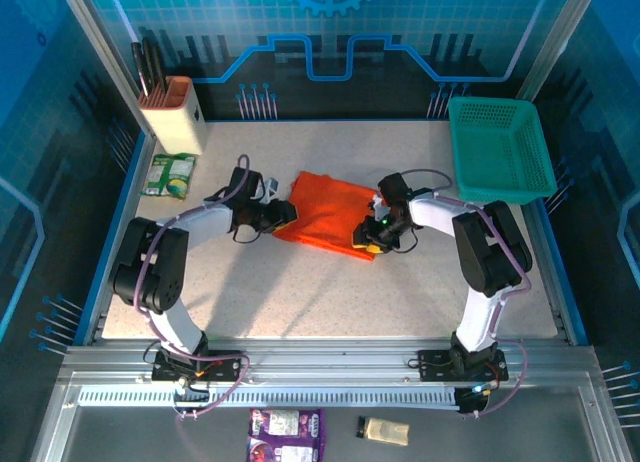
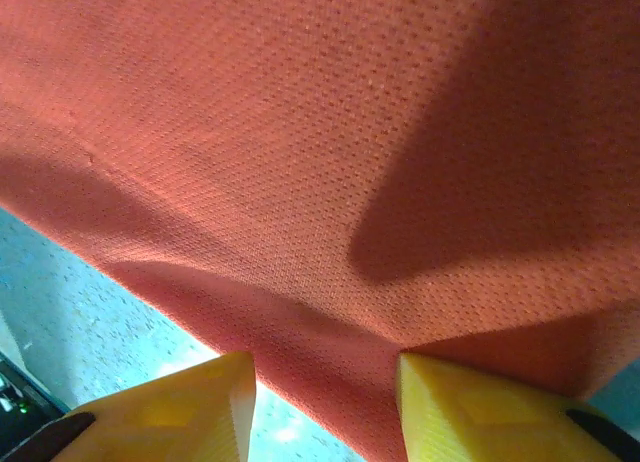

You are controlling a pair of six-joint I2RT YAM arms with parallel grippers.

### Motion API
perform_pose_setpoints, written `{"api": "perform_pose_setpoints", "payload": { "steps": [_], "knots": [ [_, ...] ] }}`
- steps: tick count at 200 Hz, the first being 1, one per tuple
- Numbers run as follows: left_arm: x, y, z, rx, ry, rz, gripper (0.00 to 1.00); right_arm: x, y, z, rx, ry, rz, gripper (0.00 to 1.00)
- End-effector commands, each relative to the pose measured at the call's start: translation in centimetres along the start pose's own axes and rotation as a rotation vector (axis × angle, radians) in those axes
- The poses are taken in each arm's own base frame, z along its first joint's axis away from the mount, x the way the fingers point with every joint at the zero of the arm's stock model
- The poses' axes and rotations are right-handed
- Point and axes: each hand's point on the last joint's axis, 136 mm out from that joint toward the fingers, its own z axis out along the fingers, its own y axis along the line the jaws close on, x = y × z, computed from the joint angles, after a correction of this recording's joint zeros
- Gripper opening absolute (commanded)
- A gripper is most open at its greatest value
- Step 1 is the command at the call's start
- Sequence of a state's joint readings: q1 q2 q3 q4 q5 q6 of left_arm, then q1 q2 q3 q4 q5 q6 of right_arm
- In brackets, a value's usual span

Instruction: Fold the inside-out t-shirt

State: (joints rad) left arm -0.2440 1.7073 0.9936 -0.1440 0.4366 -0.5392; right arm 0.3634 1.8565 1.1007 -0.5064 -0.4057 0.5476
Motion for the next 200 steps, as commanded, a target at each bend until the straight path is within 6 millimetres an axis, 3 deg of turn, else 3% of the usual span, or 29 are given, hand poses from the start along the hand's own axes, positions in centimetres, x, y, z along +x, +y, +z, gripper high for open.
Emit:
{"api": "perform_pose_setpoints", "payload": {
  "steps": [1, 20, 45, 69, 80, 107, 136, 156, 200],
  "knots": [
    [-0.4, -1.3, -1.0, -0.075, 0.024, 0.091, 0.36, 0.9, -3.3, -0.7, 0.164, 0.015, -0.003, 0.43],
    [-0.1, -2.6, 0.3, -0.097, 0.073, 0.165, 0.36, 0.3, -3.3, -2.1, 0.216, -0.022, -0.019, 0.43],
    [0.8, -3.5, 2.6, -0.113, 0.159, 0.217, 0.33, -0.1, -1.4, -3.6, 0.208, -0.058, -0.054, 0.43],
    [1.0, -1.8, 4.1, -0.167, 0.196, 0.206, 0.28, 0.5, 1.7, -3.0, 0.062, -0.036, -0.071, 0.44],
    [1.2, -0.8, 4.6, -0.182, 0.214, 0.194, 0.26, 0.7, 2.1, -2.3, 0.008, -0.016, -0.06, 0.44],
    [2.2, 1.9, 5.6, -0.209, 0.271, 0.13, 0.21, 0.8, 0.1, -0.4, 0.036, 0.024, -0.016, 0.44],
    [3.4, 4.5, 4.9, -0.239, 0.29, 0.067, 0.2, 1.4, -2.2, -0.3, 0.084, 0.034, 0.021, 0.43],
    [5.1, 5.0, 4.1, -0.226, 0.304, 0.038, 0.2, 2.7, -3.0, -0.6, 0.094, 0.046, 0.029, 0.43],
    [9.5, 5.5, 1.0, -0.196, 0.302, -0.042, 0.19, 7.5, -4.2, -1.0, 0.114, 0.095, 0.035, 0.43]
  ]
}}
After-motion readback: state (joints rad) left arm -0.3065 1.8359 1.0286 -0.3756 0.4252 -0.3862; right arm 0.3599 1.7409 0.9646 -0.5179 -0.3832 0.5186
